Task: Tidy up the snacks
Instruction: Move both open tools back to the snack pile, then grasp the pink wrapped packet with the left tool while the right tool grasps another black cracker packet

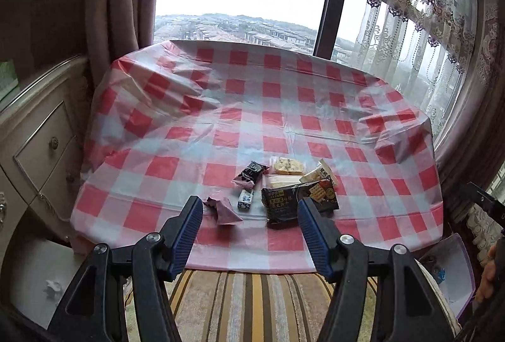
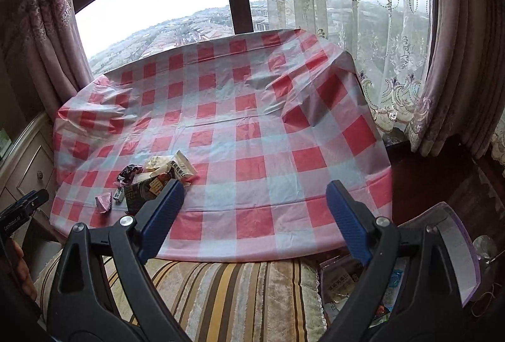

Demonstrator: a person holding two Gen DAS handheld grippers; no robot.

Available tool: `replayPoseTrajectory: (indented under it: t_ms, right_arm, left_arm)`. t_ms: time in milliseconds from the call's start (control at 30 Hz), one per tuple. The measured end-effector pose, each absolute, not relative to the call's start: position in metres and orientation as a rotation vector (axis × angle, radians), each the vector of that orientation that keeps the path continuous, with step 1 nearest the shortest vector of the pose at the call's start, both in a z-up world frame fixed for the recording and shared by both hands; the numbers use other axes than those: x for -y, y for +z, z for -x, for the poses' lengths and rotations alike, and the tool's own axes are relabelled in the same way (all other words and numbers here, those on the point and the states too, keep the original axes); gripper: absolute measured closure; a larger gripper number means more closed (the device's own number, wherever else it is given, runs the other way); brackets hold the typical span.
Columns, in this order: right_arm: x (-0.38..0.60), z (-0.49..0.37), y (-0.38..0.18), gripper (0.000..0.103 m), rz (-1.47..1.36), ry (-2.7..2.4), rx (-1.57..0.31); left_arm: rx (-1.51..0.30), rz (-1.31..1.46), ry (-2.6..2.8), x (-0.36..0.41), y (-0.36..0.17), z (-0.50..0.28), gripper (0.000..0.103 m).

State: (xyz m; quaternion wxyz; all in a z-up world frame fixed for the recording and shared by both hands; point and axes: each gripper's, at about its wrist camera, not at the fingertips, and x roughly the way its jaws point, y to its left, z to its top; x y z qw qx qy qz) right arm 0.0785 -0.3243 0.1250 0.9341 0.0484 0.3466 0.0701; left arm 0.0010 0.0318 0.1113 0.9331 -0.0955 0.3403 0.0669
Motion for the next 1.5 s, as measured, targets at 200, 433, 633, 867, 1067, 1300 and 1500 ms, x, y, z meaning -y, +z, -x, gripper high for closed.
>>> replayPoseTrajectory:
  t_ms: [200, 433, 633, 867, 1067, 1300, 1500]
  right_arm:
    - [0.300, -0.106, 0.097, 0.010, -0.084, 0.186, -0.811]
    - [0.253, -0.133, 0.073, 0.010, -0.026, 0.257, -0.890]
    - [0.200, -0.141, 0.059, 0.010, 0.155, 0.375, -0.898]
    - [0.137, -0.136, 0.039, 0.010, 0.593, 0.532, -0.785]
    - [0.103, -0.129, 0.017, 0.010, 0.962, 0.749, -0.651]
    - [0.080, -0.154, -0.004, 0.010, 1.097, 0.886, -0.653]
    - [0.070, -0.165, -0.017, 0.011, 1.150, 0.946, -0.668]
  left_arm:
    - [-0.780, 0.278, 0.188, -0.070, 0.077, -0.017, 0.040]
    - [-0.909, 0.375, 0.159, -0.080, 0.036, -0.042, 0.040]
    - [-0.942, 0.448, 0.146, -0.087, 0.023, -0.068, 0.040]
    - [-1.025, 0.475, 0.182, -0.091, 0.001, -0.100, 0.040]
    - [-1.060, 0.479, 0.196, -0.093, -0.011, -0.115, 0.040]
    - [-1.072, 0.459, 0.214, -0.092, -0.016, -0.124, 0.040]
    - [-1.087, 0.440, 0.222, -0.092, -0.021, -0.127, 0.046]
